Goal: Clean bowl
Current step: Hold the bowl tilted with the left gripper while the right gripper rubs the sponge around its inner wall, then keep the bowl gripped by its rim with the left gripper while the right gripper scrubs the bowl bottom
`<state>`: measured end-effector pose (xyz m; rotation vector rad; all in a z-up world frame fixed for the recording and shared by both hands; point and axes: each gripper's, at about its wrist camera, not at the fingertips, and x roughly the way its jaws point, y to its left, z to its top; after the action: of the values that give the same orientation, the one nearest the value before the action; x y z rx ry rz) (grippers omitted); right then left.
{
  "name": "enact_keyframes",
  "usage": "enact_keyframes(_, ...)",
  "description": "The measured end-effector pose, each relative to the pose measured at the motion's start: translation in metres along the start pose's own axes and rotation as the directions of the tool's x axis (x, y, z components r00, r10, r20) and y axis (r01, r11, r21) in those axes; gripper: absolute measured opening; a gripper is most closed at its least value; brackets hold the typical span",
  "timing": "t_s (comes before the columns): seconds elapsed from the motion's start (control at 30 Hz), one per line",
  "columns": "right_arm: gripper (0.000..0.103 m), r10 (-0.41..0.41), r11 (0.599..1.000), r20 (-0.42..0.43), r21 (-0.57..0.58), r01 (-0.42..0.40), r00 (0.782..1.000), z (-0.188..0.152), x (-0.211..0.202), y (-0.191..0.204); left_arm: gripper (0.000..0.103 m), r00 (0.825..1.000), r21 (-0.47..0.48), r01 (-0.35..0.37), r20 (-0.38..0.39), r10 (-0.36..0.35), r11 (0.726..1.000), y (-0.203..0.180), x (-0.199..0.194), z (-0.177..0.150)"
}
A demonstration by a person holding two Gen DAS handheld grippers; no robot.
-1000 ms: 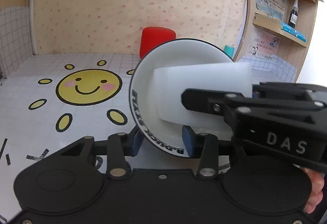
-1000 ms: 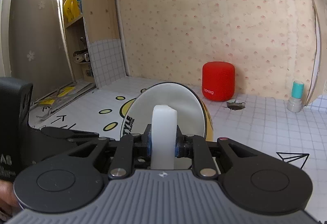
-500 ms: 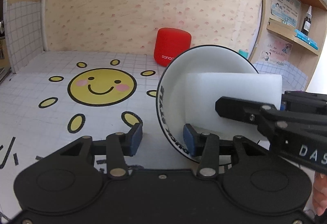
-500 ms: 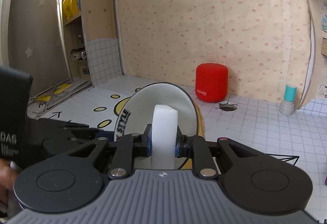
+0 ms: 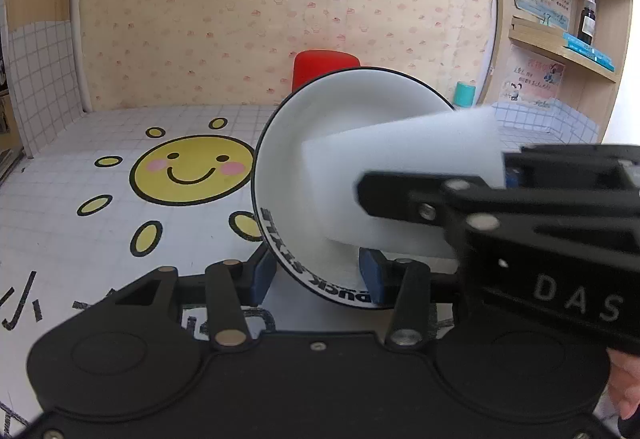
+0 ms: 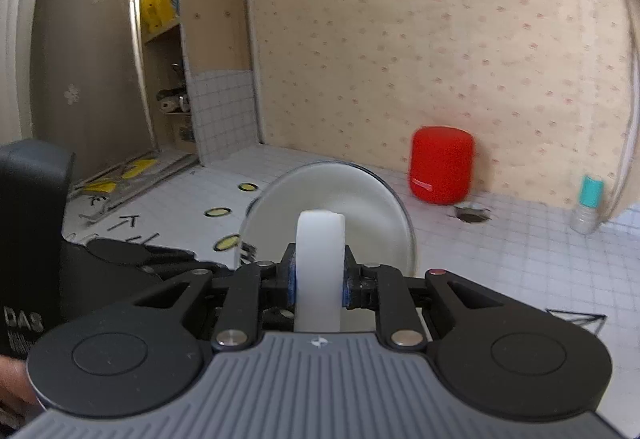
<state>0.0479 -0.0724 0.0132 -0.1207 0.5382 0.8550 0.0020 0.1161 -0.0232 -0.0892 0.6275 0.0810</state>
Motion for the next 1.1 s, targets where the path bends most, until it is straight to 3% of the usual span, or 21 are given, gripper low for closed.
enact_keyframes(0.2, 0.022, -0.016, 0.999, 0.037, 0.039, 0.014, 0.999, 0.004, -0.001, -0.009, 0.048, 1.0, 0.003, 0.005, 0.001, -0.005, 1.0, -0.001, -0.001, -0.001)
enact_keyframes(0.43, 0.022, 0.026, 0.999, -0.003, 0.031, -0.026, 1.0, -0.002, 0.012, -0.001, 0.048, 1.0, -0.002, 0.013, 0.001, -0.013, 1.0, -0.001, -0.002, -0.002)
enact_keyframes(0.87, 0.022, 0.005, 0.999, 0.001, 0.045, -0.005, 1.0, -0.004, 0.008, -0.005, 0.048, 1.0, -0.01, 0.019, 0.0, -0.019, 1.0, -0.001, -0.002, -0.002)
enact_keyframes(0.97, 0.022, 0.002, 0.999, 0.003, 0.042, -0.002, 1.0, -0.004, 0.007, -0.006, 0.057, 1.0, -0.021, 0.007, 0.0, -0.007, 1.0, 0.002, -0.002, -0.001)
enact_keyframes(1.1, 0.022, -0.002, 0.999, 0.005, 0.039, 0.001, 1.0, -0.003, 0.007, -0.006, 0.059, 0.999, -0.013, -0.037, 0.01, 0.038, 0.999, 0.007, -0.001, 0.001)
